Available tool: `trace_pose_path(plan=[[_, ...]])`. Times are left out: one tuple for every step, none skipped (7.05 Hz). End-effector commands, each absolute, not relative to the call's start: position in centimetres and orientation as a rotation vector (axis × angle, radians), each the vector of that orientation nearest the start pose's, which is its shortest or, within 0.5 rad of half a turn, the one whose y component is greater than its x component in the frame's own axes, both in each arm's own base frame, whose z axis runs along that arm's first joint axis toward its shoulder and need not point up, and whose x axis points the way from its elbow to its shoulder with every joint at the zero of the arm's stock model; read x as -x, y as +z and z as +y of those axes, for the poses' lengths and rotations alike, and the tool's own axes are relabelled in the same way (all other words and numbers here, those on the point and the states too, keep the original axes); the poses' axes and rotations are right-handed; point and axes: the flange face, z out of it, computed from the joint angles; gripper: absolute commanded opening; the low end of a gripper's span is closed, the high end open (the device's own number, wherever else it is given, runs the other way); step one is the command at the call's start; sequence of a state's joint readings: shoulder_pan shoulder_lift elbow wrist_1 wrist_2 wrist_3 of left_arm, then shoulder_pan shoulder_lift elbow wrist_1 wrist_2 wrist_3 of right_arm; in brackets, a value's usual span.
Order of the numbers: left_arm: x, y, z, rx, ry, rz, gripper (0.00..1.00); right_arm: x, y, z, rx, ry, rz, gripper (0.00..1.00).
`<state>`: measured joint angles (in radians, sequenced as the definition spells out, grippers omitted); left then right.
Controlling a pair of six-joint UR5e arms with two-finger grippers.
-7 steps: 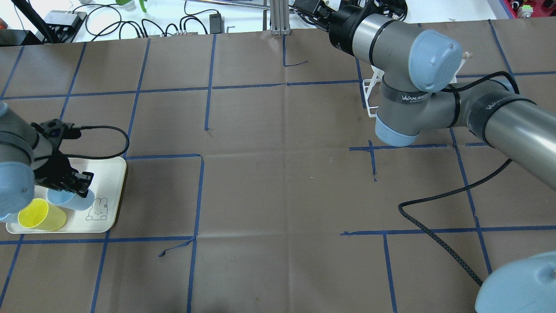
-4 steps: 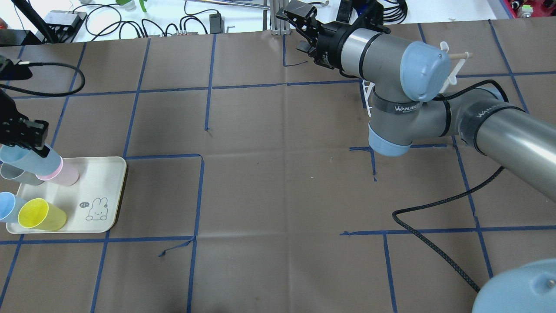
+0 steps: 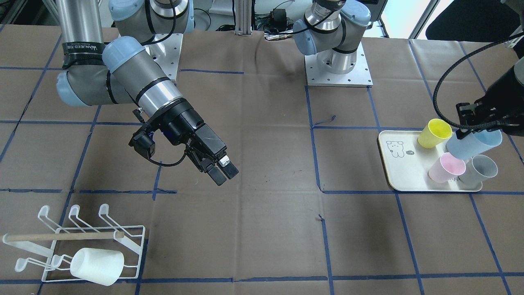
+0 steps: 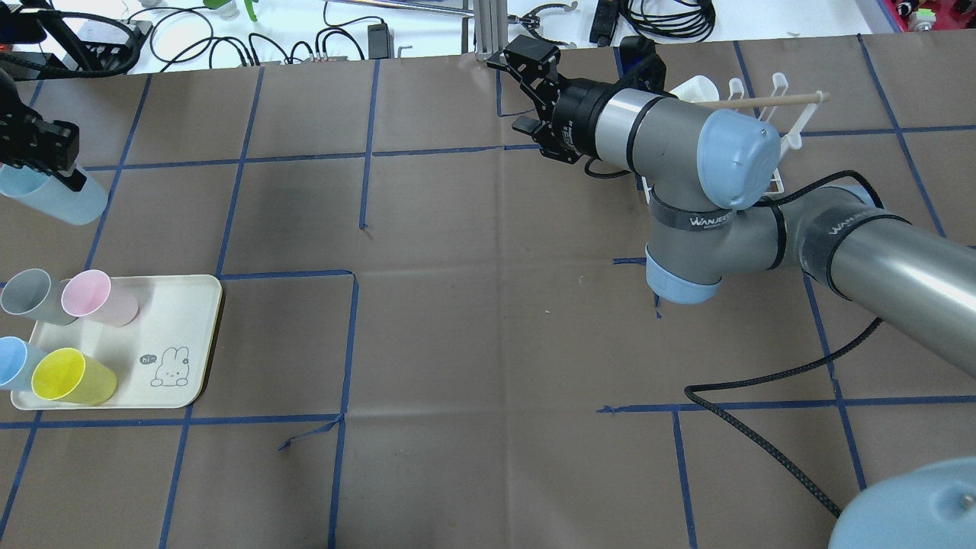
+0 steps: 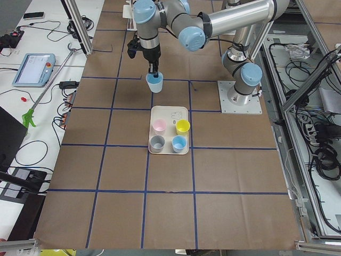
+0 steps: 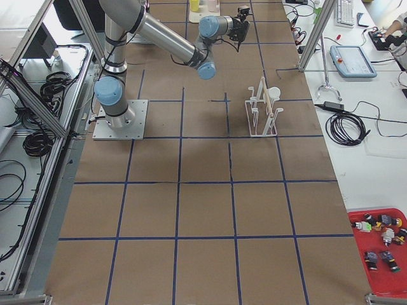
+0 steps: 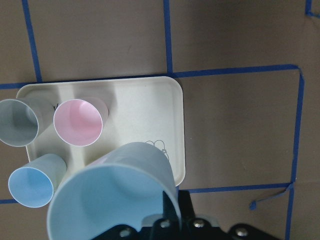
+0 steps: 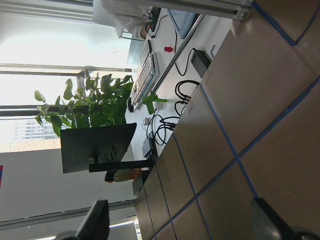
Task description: Transfer IKEA cup to right arm and place on rack
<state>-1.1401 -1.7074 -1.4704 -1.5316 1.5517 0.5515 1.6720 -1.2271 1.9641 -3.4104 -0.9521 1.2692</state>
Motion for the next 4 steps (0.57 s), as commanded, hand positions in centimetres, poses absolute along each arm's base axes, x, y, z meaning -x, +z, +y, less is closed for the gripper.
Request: trace_pose_path(plan=[[-8.5, 46.0, -58.8, -0.306, -0.34, 3.247, 0.0, -24.4, 35.2, -52.3, -0.809, -0.525, 1.771, 1.0], [-7.9, 45.7, -59.2, -0.358, -0.47, 3.255, 0.0, -24.4, 35.3, -52.3, -0.847, -0.502, 1.745, 0.99], [-7.2, 44.9, -59.5, -0.401, -0.637, 3.257, 0.0, -24.0, 35.6, -52.4, -0.871, -0.572, 1.723, 0.99], [-6.4, 43.6, -59.8, -0.456, -0.836, 3.239, 0.0, -23.7, 35.6, -52.4, -0.896, -0.656, 1.703, 0.99]])
